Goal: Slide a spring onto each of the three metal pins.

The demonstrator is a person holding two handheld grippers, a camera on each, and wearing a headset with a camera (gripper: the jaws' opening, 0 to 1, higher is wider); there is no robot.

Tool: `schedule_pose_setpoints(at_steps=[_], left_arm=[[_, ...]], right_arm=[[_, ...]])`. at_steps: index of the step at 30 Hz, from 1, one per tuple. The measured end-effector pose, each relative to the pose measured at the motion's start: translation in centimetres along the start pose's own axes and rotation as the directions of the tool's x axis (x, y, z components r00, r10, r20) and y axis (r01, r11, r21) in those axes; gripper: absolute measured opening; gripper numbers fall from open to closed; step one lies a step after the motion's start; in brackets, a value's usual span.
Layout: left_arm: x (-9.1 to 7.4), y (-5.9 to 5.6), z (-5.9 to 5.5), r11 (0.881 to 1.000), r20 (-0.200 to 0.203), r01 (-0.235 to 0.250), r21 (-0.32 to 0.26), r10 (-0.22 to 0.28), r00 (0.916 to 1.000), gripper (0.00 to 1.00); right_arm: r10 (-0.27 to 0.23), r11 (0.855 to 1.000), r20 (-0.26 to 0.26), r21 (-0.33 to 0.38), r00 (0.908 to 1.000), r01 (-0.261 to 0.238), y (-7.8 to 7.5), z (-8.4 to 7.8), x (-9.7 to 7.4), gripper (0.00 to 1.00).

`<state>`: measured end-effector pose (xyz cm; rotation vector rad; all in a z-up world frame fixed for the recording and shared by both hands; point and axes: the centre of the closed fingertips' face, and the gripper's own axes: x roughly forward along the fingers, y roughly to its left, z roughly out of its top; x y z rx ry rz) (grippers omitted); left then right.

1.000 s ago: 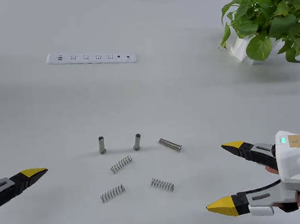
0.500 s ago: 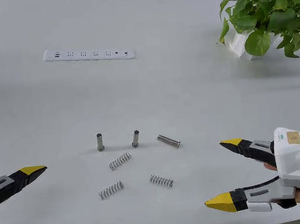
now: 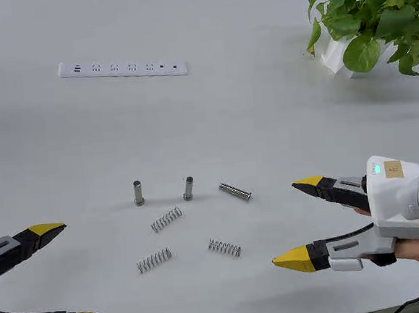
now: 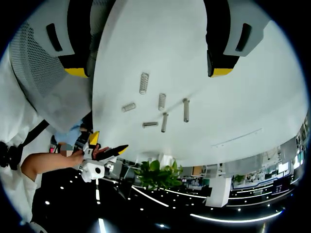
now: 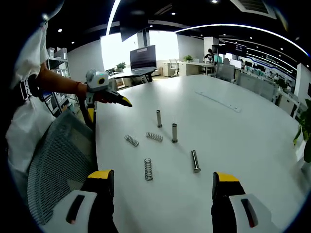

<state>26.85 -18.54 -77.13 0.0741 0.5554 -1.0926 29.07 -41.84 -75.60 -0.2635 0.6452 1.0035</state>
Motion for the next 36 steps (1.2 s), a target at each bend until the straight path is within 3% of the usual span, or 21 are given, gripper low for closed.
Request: schedule_pose_setpoints(at_steps=[10, 27, 33, 36], left_arm=[[0.1, 0.3, 0.1, 1.0, 0.007, 0.002, -0.004, -0.002, 1.0, 0.99], [0.1, 0.9, 0.4, 1.0, 0.031, -0.006, -0.02, 0.007, 0.9995, 0.99], [0.1, 1.1, 0.5, 1.0, 0.04, -0.006, -0.027, 0.007, 0.9992, 0.99], [0.2, 1.3, 0.4, 0.999, 0.041, -0.006, -0.033, 0.008, 0.9991, 0.99]], right_arm=[[0.026, 0.998, -0.024, -0.05, 0.9994, -0.027, -0.9, 2.1, 2.4, 0.75], [0.045, 0.995, -0.1, -0.08, 0.994, -0.053, -2.8, 3.8, 6.1, 0.56], [0.049, 0.995, -0.154, -0.081, 0.9869, -0.063, -3.5, 3.7, 7.4, 0.47], [0.044, 0.995, -0.206, -0.082, 0.9775, -0.062, -4.1, 3.2, 8.0, 0.41]])
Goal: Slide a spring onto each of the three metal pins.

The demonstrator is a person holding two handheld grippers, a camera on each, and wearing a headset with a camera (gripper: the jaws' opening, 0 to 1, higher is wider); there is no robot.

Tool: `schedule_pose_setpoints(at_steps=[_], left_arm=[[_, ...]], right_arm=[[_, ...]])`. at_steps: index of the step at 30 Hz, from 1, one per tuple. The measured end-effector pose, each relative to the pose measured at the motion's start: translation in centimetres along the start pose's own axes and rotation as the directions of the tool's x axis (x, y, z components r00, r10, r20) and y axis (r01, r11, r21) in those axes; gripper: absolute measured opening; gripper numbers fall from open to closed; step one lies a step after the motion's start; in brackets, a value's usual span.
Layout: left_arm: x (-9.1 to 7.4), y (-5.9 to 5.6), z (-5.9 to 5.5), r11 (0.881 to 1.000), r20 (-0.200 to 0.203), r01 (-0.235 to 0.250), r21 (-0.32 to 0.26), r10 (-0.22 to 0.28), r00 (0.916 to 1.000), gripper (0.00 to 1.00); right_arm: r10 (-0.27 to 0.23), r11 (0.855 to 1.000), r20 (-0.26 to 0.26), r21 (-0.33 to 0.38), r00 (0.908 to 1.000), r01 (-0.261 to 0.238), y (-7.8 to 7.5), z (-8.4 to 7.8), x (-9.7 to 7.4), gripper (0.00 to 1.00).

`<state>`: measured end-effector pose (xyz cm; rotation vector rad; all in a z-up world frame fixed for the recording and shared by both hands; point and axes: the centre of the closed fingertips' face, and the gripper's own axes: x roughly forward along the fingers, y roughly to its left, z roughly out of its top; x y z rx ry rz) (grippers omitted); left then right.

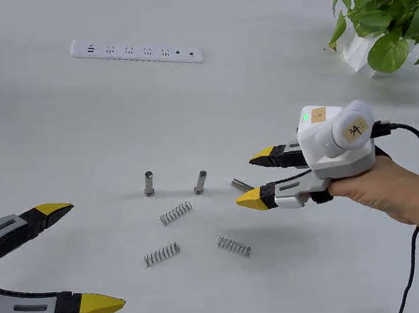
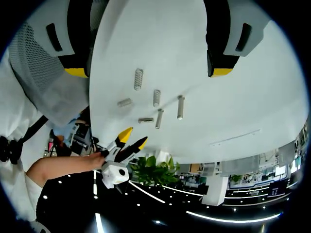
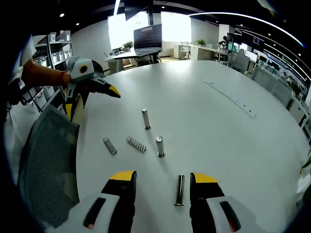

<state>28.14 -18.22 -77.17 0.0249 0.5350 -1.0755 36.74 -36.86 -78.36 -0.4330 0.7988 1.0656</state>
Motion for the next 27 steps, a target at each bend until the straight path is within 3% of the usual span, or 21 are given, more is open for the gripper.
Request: schedule_pose_setpoints(at_steps=[9, 20, 27], left_arm=[[0.2, 0.3, -0.2, 1.0, 0.002, 0.0, -0.008, 0.0, 1.0, 0.99], [0.5, 0.1, -0.1, 1.0, 0.011, 0.011, -0.015, -0.01, 0.9999, 0.99], [0.6, 0.2, -0.1, 1.0, 0.016, 0.012, -0.021, -0.012, 0.9998, 0.99]], right_arm=[[-0.011, 1.0, -0.089, -0.018, 0.996, 0.009, -1.3, -0.3, 1.5, 0.29], [-0.008, 1.0, -0.204, -0.023, 0.979, 0.003, -1.6, -1.6, 2.7, 0.19], [-0.001, 1.0, -0.241, -0.019, 0.9704, -0.004, -1.7, -2.1, 3.4, 0.17]])
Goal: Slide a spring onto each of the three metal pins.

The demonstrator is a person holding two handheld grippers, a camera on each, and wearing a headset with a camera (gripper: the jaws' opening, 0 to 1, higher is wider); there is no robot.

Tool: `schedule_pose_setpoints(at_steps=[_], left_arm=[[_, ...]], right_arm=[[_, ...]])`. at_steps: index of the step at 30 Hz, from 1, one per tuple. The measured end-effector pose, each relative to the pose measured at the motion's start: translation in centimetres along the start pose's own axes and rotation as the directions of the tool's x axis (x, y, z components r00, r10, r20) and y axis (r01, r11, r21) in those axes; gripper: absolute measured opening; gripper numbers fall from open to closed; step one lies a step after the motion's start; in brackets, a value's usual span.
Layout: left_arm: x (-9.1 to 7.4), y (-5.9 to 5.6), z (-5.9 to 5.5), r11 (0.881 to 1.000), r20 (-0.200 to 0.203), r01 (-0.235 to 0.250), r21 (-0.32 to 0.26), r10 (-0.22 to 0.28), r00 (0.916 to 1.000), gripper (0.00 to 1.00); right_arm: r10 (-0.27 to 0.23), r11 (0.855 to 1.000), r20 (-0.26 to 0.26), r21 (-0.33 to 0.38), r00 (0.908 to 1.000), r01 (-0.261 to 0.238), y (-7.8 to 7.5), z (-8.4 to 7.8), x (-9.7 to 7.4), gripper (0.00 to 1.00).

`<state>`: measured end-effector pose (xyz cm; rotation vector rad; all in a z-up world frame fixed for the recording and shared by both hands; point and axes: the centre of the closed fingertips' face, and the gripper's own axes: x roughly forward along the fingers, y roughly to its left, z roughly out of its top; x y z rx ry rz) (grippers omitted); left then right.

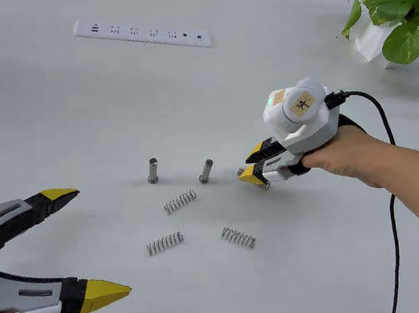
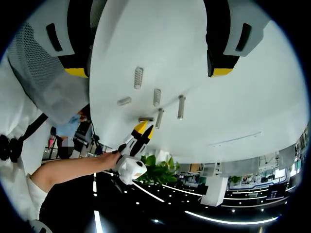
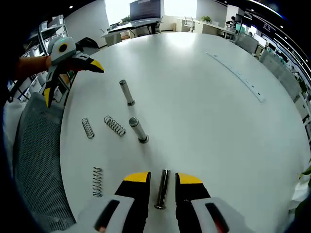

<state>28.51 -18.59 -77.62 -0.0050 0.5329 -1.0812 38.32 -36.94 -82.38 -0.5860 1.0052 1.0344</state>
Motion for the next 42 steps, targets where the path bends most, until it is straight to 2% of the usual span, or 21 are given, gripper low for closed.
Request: schedule_pose_setpoints(at_steps=[15, 28, 42], left_arm=[[-0.3, 0.3, -0.1, 1.0, 0.011, -0.007, -0.009, 0.007, 0.9999, 0.99], [-0.2, 0.2, 0.0, 1.0, 0.013, -0.01, -0.012, 0.01, 0.9999, 0.99], [-0.1, 0.2, 0.1, 1.0, 0.014, -0.009, -0.016, 0.01, 0.9999, 0.99]], right_arm=[[0.013, 1.0, -0.076, 0.018, 0.997, -0.012, -0.4, -0.6, 1.0, 0.11], [0.02, 1.0, -0.1, 0.02, 0.9948, -0.018, -0.3, -1.0, 1.3, 0.08], [0.002, 1.0, -0.116, 0.016, 0.9932, 0.0, -0.5, -0.9, 1.3, 0.04]])
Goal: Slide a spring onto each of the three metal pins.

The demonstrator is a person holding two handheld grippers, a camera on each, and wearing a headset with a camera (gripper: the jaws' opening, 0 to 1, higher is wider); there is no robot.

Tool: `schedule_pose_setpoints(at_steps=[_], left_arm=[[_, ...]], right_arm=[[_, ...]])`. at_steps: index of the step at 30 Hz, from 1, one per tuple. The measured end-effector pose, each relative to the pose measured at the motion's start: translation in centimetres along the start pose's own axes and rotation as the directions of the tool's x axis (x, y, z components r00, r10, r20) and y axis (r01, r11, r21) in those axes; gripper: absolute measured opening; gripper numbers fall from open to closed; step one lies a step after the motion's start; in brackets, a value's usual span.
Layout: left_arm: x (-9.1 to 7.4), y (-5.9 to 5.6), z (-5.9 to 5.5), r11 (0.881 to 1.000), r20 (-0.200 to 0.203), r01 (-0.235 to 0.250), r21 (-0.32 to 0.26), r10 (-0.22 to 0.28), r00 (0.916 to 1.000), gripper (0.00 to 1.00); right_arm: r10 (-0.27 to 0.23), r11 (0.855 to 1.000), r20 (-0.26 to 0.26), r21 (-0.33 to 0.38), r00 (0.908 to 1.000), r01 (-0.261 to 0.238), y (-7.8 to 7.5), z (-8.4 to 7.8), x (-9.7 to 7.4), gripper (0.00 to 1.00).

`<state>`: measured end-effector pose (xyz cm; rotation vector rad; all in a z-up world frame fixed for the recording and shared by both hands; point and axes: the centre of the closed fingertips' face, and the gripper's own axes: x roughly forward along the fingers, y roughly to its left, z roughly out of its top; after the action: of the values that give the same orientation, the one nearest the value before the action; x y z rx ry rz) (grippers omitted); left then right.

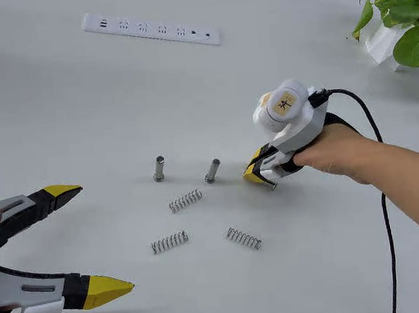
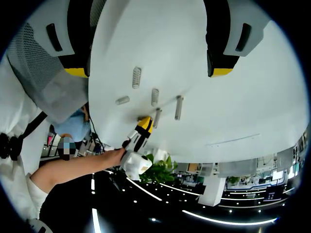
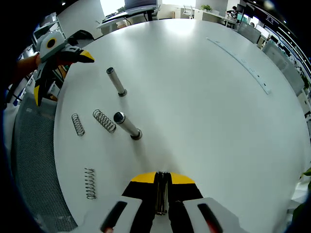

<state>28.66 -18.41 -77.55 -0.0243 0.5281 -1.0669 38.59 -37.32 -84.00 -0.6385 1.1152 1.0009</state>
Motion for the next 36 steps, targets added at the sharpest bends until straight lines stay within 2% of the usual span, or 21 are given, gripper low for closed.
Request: schedule_pose_setpoints(at_steps=[14, 21, 23, 36], left_arm=[[0.1, -0.1, 0.1, 1.0, -0.001, 0.008, 0.003, -0.008, 1.0, 0.99], [0.1, -0.1, 0.0, 1.0, -0.003, 0.01, 0.003, -0.01, 0.9999, 0.99], [0.1, -0.1, 0.0, 1.0, -0.005, 0.011, 0.005, -0.011, 0.9999, 0.99], [0.2, -0.2, 0.1, 1.0, -0.003, 0.014, 0.005, -0.014, 0.9999, 0.99]], right_arm=[[-0.011, 1.0, 0.013, 0.01, 0.9998, 0.011, 0.0, -0.3, -0.2, 0.03], [-0.02, 1.0, 0.044, 0.019, 0.9988, 0.02, 0.2, -0.3, -0.9, 0.03], [-0.022, 1.0, 0.051, 0.02, 0.9985, 0.021, -0.2, -0.5, -0.9, 0.03], [-0.039, 0.999, 0.089, 0.029, 0.9953, 0.036, 0.3, -0.6, -2.2, 0.03]])
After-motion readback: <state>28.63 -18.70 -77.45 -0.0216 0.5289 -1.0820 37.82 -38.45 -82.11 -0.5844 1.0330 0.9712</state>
